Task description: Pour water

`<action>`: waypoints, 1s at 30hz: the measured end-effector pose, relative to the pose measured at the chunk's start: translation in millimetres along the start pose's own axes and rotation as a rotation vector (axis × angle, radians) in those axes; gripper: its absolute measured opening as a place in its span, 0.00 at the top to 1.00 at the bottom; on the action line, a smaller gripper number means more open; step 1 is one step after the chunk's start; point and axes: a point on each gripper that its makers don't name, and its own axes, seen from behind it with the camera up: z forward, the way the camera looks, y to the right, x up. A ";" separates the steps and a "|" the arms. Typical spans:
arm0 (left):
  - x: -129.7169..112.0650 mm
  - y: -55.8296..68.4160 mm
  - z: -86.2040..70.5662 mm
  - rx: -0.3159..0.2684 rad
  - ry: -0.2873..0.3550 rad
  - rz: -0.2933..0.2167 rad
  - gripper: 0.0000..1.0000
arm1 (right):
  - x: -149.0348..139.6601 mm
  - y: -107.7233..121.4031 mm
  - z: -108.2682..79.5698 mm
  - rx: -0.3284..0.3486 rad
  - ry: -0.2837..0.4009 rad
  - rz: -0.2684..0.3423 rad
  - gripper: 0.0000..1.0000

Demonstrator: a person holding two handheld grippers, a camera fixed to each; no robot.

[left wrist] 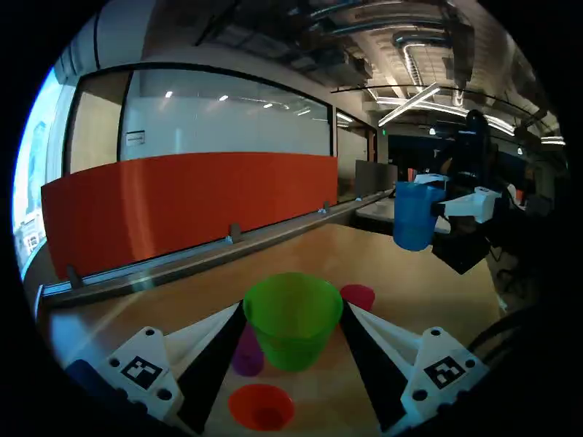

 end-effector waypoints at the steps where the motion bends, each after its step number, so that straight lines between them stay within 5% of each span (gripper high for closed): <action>1: 3.0 1.2 -1.8 -0.003 0.012 0.002 0.10 | 0.3 -0.3 0.3 0.000 0.000 -0.001 0.10; 17: 18.9 11.7 -17.6 -0.025 0.072 0.014 0.10 | 2.0 -4.4 2.4 0.006 -0.003 -0.008 0.10; 30: 25.5 33.0 -32.4 -0.043 0.102 0.138 0.10 | 2.1 -7.4 4.4 0.014 -0.005 -0.013 0.10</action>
